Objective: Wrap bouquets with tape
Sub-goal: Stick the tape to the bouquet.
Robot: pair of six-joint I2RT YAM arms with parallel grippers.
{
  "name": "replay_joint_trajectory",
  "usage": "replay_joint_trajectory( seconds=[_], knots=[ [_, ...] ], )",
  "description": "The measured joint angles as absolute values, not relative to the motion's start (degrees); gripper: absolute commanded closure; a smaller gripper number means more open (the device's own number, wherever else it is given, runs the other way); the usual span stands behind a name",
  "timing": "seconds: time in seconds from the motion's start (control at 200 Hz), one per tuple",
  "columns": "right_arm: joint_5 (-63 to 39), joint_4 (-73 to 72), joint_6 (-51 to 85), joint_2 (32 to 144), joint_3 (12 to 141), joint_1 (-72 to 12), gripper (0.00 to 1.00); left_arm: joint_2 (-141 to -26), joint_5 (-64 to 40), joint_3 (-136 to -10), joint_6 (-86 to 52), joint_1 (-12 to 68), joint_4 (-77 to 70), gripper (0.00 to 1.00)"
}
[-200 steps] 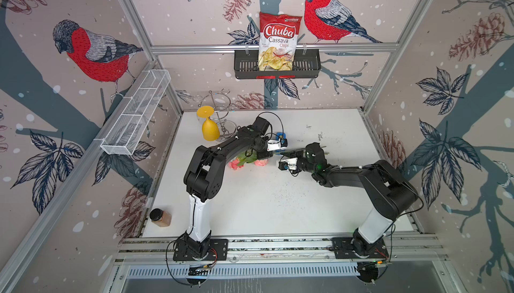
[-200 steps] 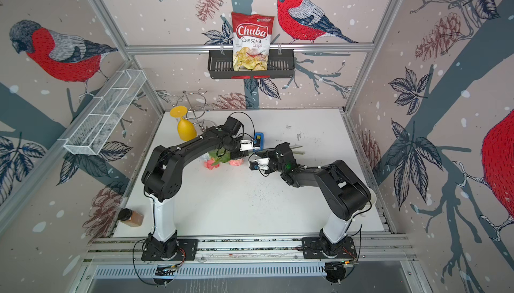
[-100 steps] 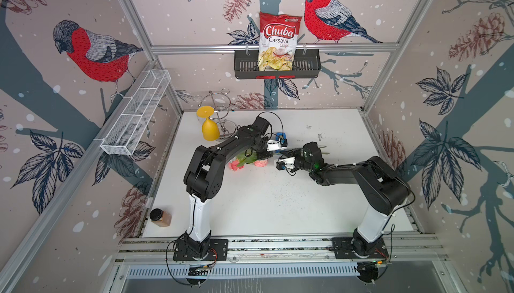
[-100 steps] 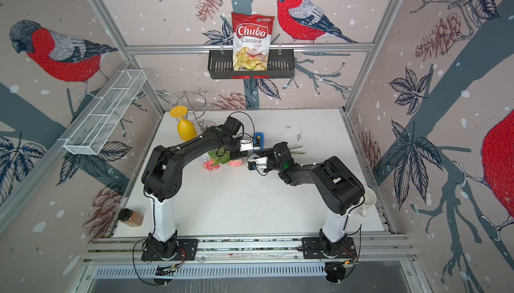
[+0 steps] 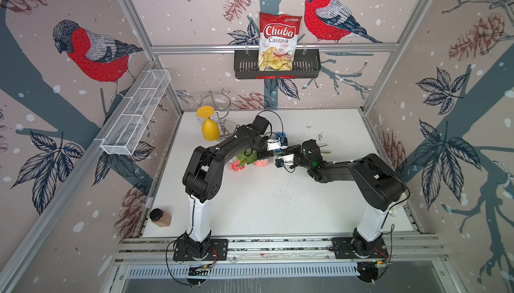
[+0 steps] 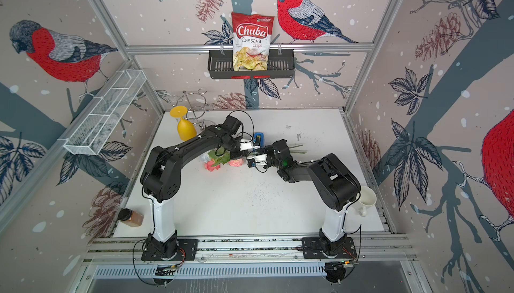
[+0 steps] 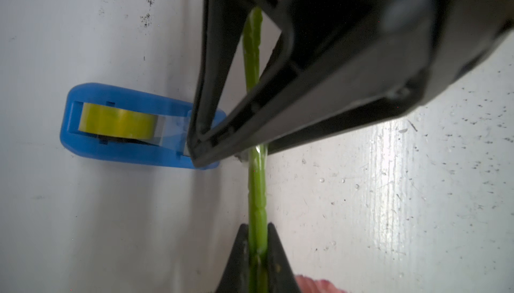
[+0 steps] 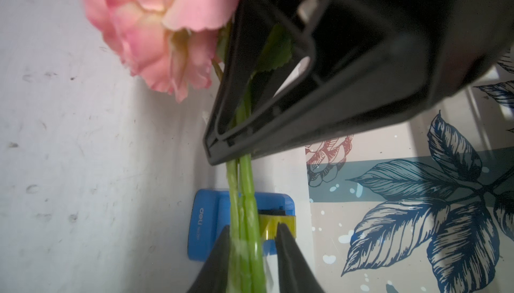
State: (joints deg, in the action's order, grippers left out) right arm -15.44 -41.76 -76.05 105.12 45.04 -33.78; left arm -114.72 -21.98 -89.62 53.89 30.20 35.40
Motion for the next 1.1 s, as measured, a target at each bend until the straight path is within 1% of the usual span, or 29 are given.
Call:
replay_joint_trajectory(
  seconds=[0.065,0.11,0.145,0.525,0.535,0.56,0.575,0.61,0.62,0.635,0.645,0.66,0.665,0.675,0.791,1.001,1.101],
  knots=[
    [-15.4,-41.0,-76.6,105.2,45.2,-33.8,0.87,-114.7,-21.9,-89.7,53.9,30.2,35.3,1.00],
    [-15.2,-40.5,-76.9,105.2,45.4,-34.0,0.93,-114.6,-21.7,-89.7,53.9,30.2,35.4,1.00],
    [-15.0,-40.3,-77.6,105.2,45.4,-34.0,1.00,-114.6,-21.6,-89.7,53.8,30.2,35.3,1.00],
    [-15.2,-40.7,-77.6,102.5,43.2,-34.3,1.00,-113.4,-21.9,-89.0,53.0,30.3,35.5,1.00],
    [-15.2,-40.8,-77.6,102.5,43.0,-34.4,0.96,-113.4,-21.9,-88.9,52.9,30.3,35.5,1.00],
    [-15.2,-41.0,-77.3,102.3,42.7,-34.5,0.75,-113.4,-22.1,-88.8,52.9,30.3,35.6,1.00],
    [-15.1,-41.1,-77.1,102.3,42.5,-34.5,0.65,-113.4,-22.1,-88.8,52.9,30.3,35.6,1.00],
    [-14.9,-41.9,-76.3,102.2,42.0,-34.7,0.46,-113.4,-22.1,-88.7,52.9,30.3,35.6,1.00],
    [-14.8,-42.2,-76.1,102.2,41.8,-34.8,0.42,-113.4,-22.0,-88.6,52.9,30.3,35.6,1.00],
    [-14.8,-42.6,-76.1,102.1,41.4,-35.0,0.32,-113.4,-21.7,-88.6,52.8,30.3,35.6,1.00],
    [-14.8,-43.0,-76.0,102.0,41.0,-35.1,0.27,-113.4,-21.5,-88.5,52.7,30.3,35.6,1.00],
    [-14.9,-43.5,-75.8,101.7,40.4,-35.3,0.08,-113.4,-21.1,-88.5,52.6,30.3,35.6,1.00],
    [-14.9,-43.6,-75.8,101.6,40.2,-35.3,0.04,-113.4,-20.8,-88.5,52.5,30.3,35.5,1.00],
    [-14.9,-43.8,-75.5,101.4,39.8,-35.5,0.01,-113.4,-20.4,-88.5,52.4,30.3,35.5,1.00],
    [-15.4,-44.3,-73.2,96.3,34.5,-36.4,0.00,-113.4,-18.3,-88.2,51.2,30.1,34.0,1.00],
    [-14.5,-41.2,-65.7,79.6,27.4,-37.5,0.00,-113.8,-14.9,-87.7,50.4,30.2,31.5,1.00],
    [-13.0,-37.5,-62.3,71.4,24.9,-36.8,0.00,-113.6,-13.9,-87.2,50.4,30.7,30.5,1.00]
  ],
)
